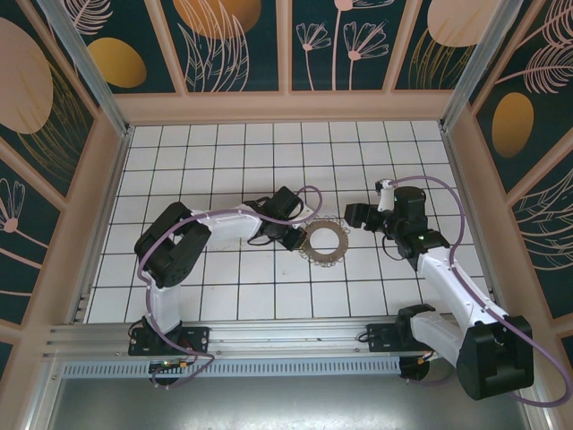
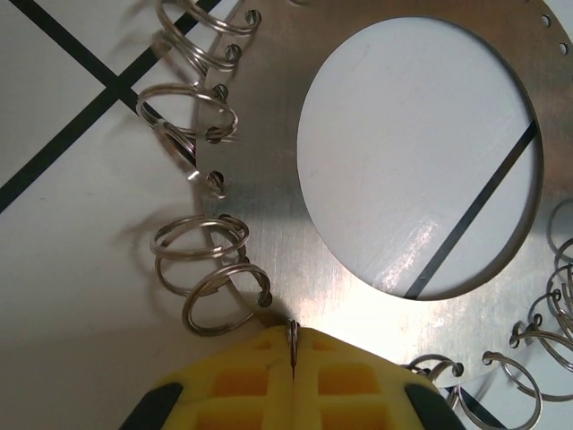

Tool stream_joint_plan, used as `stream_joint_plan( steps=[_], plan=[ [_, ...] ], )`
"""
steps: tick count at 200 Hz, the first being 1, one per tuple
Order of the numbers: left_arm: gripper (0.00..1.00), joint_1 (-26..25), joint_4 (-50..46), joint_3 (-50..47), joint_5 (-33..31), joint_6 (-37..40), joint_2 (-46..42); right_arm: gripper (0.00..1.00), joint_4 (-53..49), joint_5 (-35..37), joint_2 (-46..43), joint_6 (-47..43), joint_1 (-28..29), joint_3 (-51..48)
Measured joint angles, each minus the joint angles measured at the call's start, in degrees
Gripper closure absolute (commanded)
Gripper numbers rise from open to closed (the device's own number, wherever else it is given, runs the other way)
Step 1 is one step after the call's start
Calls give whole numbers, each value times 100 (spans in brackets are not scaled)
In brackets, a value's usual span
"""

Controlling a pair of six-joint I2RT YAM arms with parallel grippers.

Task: Put the keys on the keyring

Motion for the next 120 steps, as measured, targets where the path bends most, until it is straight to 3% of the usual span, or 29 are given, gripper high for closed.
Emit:
stream_joint_plan(
  steps=[65,120],
  plan=[
    [100,0,-356,-33,2,240,-772,27,35,-214,-297,-9,0,0],
    [100,0,-649,-85,393,1071,-2061,38,352,-944,-870,-116,0,-13]
  ],
)
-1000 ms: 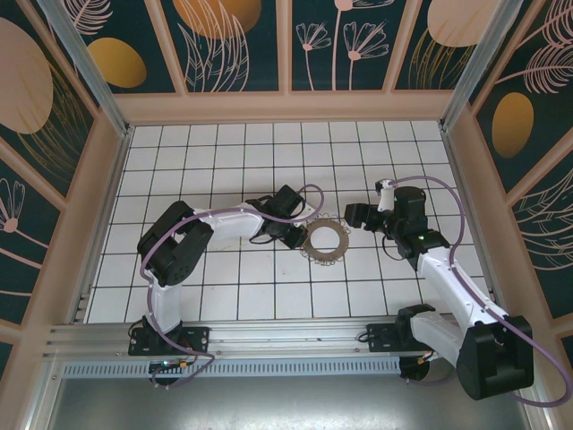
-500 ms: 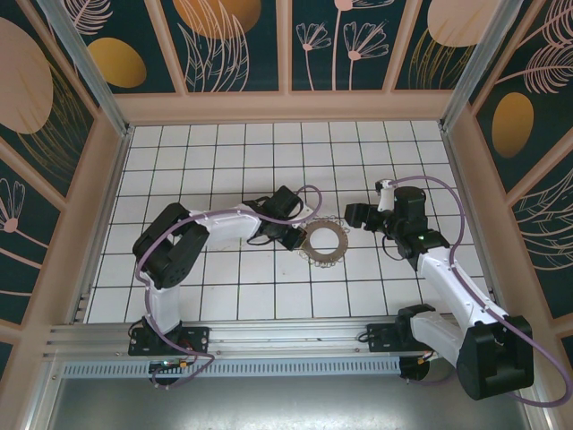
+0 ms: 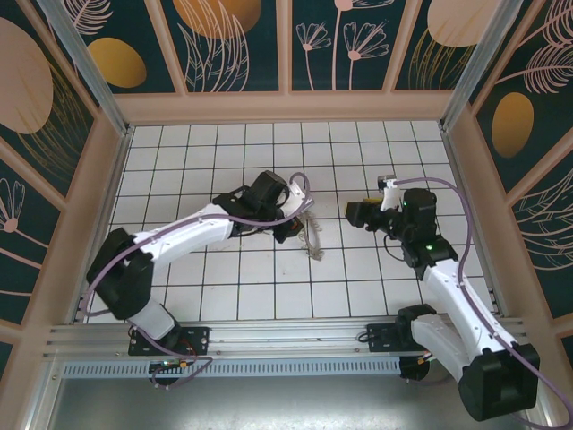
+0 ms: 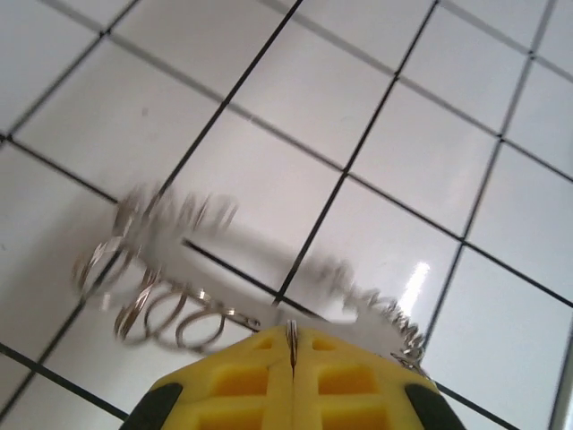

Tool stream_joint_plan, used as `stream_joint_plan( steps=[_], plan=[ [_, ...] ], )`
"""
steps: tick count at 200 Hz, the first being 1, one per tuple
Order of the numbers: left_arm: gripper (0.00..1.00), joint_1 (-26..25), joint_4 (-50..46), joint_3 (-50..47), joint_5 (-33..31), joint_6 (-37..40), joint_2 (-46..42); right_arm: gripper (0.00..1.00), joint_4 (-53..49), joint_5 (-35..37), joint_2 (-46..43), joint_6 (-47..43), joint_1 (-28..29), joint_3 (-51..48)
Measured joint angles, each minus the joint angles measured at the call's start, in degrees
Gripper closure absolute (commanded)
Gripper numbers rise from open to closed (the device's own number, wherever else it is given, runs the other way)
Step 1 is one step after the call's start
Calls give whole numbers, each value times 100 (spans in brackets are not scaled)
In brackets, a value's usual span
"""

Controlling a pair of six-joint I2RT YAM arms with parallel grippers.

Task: Put the keys on the keyring

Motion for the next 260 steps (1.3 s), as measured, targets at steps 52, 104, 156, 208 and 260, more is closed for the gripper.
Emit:
stream_joint_plan(
  steps=[52,104,156,208,260],
  plan=[
    [100,0,-190,-15,326,905,-1049,42,535,-778,-260,-59,323,2],
    [100,0,-568,562,660,1335,-1137,45,817,-1305,-260,-570,1340,162],
    [100,0,-833,953,966,1646,-1292,51,874,-1676,-260,-1191,1523,455],
    [100,0,-1069,1075,1268,1845,-1390,54,844,-2024,-339,-1917,1602,474],
    [100,0,-1104,1084,1543,1886,-1390,62,1305,-2315,-625,-2288,1733,249]
  ],
)
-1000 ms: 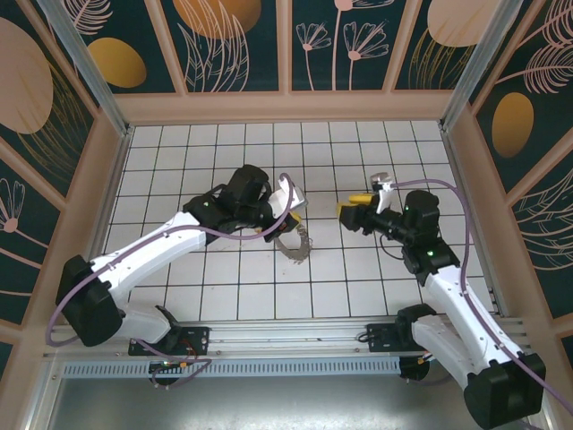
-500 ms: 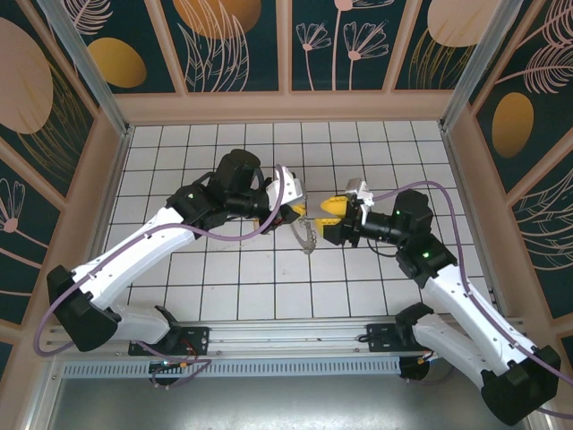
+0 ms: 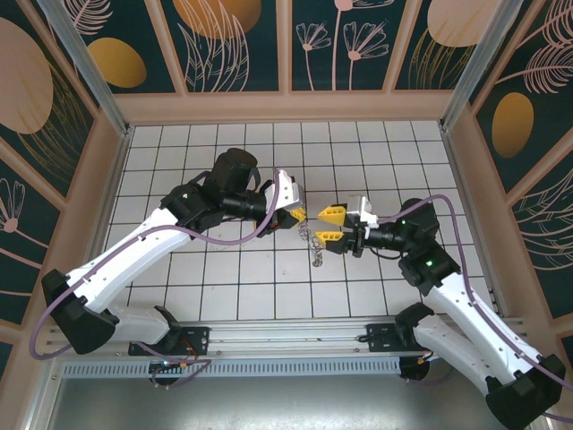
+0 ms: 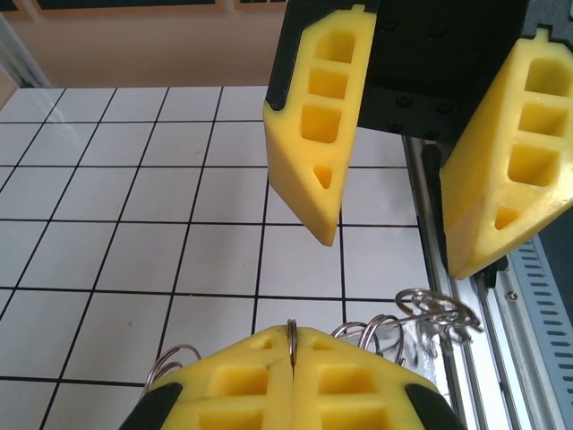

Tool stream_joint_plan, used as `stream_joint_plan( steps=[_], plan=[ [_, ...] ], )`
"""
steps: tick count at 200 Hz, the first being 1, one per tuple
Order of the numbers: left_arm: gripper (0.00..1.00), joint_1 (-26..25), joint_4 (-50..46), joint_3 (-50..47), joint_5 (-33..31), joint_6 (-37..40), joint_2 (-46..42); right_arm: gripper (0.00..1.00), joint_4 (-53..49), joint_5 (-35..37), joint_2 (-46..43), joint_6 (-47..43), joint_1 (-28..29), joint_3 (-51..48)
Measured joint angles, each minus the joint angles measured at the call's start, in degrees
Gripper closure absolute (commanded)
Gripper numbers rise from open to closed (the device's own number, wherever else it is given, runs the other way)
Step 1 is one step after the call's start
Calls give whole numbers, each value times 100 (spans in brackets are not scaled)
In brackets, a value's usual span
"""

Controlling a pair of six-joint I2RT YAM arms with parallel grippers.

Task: Put the keys on the keyring

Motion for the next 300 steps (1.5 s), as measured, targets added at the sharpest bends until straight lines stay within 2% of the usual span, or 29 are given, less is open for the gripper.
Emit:
stream_joint_plan(
  steps=[22,47,75,97,110,204,300],
  plan=[
    [100,0,2,0,59,2,0,72,72,-26,133,-11,2,0],
    [100,0,2,0,103,0,-2,74,133,4,201,7,4,-13],
    [100,0,4,0,149,0,-2,72,229,44,243,24,7,-13],
    [100,0,7,0,190,-2,-4,63,369,105,334,114,11,-37],
    [100,0,7,0,221,-2,-4,61,439,136,393,162,11,-46],
    [100,0,46,0,240,-68,-2,61,726,177,584,328,151,-120],
    [100,0,79,0,225,-114,-2,86,927,295,721,455,251,-120]
  ],
)
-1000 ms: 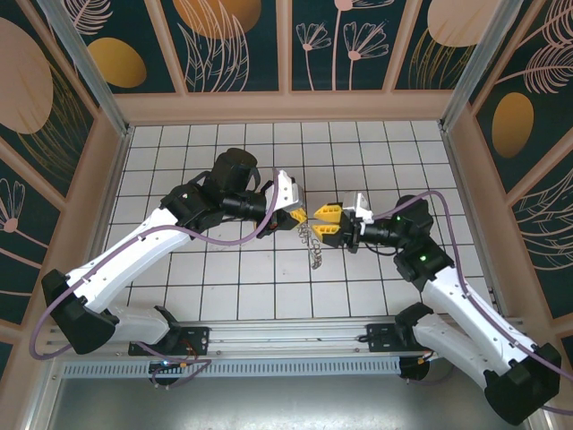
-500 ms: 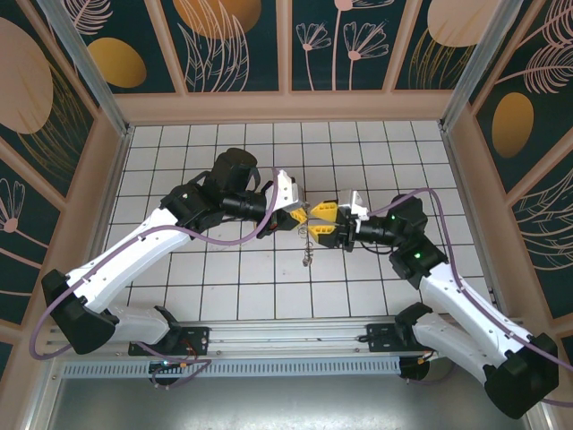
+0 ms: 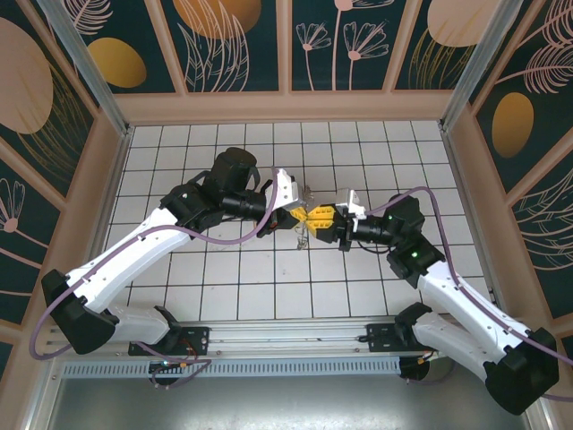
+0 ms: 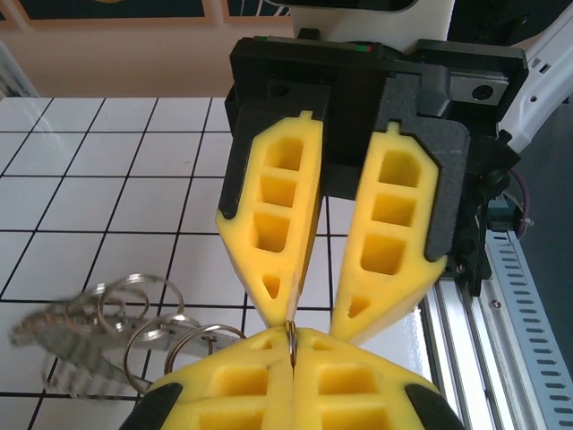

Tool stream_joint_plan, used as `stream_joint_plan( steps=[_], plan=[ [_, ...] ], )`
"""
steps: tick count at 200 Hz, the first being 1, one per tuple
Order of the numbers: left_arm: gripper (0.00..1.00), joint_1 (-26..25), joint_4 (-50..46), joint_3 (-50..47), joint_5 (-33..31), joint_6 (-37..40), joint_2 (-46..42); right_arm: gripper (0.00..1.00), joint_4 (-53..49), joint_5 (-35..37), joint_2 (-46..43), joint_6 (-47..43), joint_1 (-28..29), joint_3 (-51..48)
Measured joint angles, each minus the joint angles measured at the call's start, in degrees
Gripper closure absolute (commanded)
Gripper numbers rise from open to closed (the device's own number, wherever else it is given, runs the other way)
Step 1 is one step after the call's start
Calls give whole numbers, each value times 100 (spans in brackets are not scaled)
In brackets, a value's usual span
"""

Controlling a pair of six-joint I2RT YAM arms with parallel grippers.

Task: Put the keys on the keyring

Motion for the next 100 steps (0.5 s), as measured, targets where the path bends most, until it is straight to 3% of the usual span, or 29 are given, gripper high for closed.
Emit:
stream_joint_plan(
  steps=[27,40,100],
  plan=[
    [100,11,-7,-4,7,-2,0,87,22,37,28,2,11,0],
    [100,13,-31,-4,7,-2,0,100,22,57,42,-24,26,0],
    [98,55,-59,-4,28,-2,0,100,20,190,28,-63,63,-2]
  ],
)
